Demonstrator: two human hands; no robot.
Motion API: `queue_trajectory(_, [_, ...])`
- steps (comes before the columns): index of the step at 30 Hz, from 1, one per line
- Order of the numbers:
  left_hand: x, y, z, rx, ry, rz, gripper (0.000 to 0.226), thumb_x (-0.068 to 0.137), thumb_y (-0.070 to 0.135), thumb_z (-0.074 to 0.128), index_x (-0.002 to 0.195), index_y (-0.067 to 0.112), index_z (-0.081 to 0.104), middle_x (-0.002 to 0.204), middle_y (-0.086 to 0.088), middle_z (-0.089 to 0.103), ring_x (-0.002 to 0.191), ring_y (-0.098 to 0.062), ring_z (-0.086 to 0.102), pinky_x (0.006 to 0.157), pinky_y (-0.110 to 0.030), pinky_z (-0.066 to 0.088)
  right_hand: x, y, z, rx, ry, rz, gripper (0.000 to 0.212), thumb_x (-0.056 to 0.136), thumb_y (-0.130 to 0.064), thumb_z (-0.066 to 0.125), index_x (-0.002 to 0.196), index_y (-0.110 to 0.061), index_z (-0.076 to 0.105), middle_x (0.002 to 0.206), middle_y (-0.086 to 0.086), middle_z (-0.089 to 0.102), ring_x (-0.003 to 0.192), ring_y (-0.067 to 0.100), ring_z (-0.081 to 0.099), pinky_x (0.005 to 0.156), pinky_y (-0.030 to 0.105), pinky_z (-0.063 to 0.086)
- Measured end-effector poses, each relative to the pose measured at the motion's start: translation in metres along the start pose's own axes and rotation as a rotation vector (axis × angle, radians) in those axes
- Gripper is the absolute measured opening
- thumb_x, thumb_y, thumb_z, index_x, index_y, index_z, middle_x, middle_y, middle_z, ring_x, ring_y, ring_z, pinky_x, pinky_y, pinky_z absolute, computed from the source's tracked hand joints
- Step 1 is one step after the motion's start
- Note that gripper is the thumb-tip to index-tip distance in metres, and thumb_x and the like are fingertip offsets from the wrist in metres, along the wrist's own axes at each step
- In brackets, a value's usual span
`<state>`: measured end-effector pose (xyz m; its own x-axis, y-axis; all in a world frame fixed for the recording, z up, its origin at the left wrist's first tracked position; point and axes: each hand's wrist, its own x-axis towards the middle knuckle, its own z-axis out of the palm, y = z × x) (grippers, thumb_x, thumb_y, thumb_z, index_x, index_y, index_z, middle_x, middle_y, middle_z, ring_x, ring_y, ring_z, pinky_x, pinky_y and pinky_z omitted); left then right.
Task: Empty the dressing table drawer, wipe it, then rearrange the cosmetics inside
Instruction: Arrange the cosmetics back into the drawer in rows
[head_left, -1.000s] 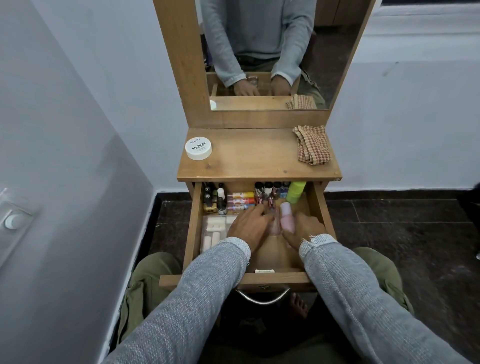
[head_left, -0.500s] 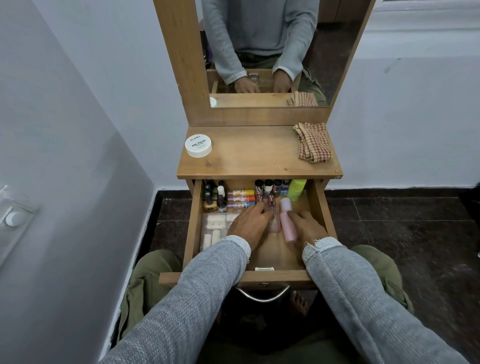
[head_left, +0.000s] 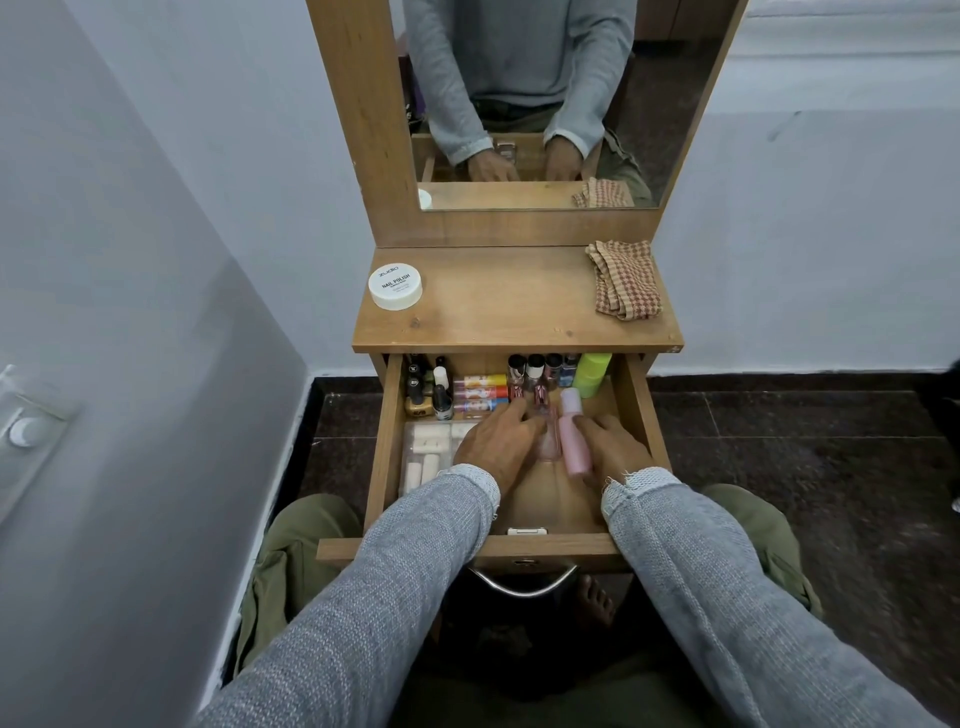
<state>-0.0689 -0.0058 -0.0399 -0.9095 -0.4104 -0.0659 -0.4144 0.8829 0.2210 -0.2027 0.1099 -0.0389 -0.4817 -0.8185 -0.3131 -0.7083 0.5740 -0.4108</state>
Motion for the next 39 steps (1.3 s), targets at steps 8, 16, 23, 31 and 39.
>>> queue_trajectory(8, [-0.002, 0.004, -0.002, -0.024, 0.045, 0.014, 0.027, 0.097, 0.026, 0.041, 0.120, 0.018, 0.053, 0.124, -0.004, 0.050, 0.114, -0.025, 0.050, 0.085, -0.034, 0.039, -0.003, -0.003, -0.003, -0.093, -0.007, -0.006, 0.039, 0.090, -0.056, 0.045, 0.118, -0.029, 0.046, 0.106, 0.009, 0.054, 0.090, 0.027, 0.057, 0.091, 0.047, 0.049])
queue_trajectory(16, [-0.008, 0.006, -0.011, -0.133, 0.125, -0.054, 0.035, 0.092, 0.023, 0.057, 0.125, 0.013, 0.056, 0.130, -0.005, 0.049, 0.119, -0.024, 0.046, 0.094, -0.035, 0.043, -0.019, -0.016, -0.016, -0.139, -0.081, 0.028, 0.081, 0.078, -0.029, 0.070, 0.143, -0.023, 0.023, 0.139, 0.008, 0.030, 0.108, 0.034, 0.055, 0.090, 0.042, 0.051])
queue_trajectory(23, [-0.018, -0.013, -0.031, -0.238, 0.361, -0.163, 0.030, 0.094, 0.028, 0.057, 0.123, 0.021, 0.057, 0.120, 0.002, 0.055, 0.107, -0.015, 0.054, 0.090, -0.028, 0.047, -0.022, -0.037, -0.020, -0.162, 0.340, -0.174, 0.042, 0.084, -0.032, 0.064, 0.122, -0.020, 0.054, 0.125, 0.005, 0.050, 0.107, 0.022, 0.055, 0.088, 0.030, 0.049])
queue_trajectory(31, [-0.013, -0.069, -0.094, -0.375, 0.659, -0.334, 0.016, 0.092, 0.025, 0.058, 0.104, 0.017, 0.063, 0.099, 0.001, 0.060, 0.088, -0.016, 0.056, 0.079, -0.036, 0.051, 0.024, -0.097, -0.050, -0.098, 0.563, -0.366, 0.034, 0.087, -0.027, 0.061, 0.118, -0.014, 0.058, 0.115, 0.007, 0.056, 0.104, 0.022, 0.052, 0.091, 0.034, 0.045])
queue_trajectory(39, [0.007, -0.130, -0.125, -0.466, 0.589, -0.582, 0.068, 0.075, 0.040, 0.076, 0.132, 0.018, 0.045, 0.126, -0.005, 0.050, 0.115, -0.024, 0.051, 0.095, -0.043, 0.048, 0.047, -0.116, -0.042, -0.126, 0.557, -0.337, 0.023, 0.089, -0.028, 0.058, 0.106, -0.013, 0.062, 0.108, 0.006, 0.055, 0.096, 0.023, 0.049, 0.080, 0.032, 0.044])
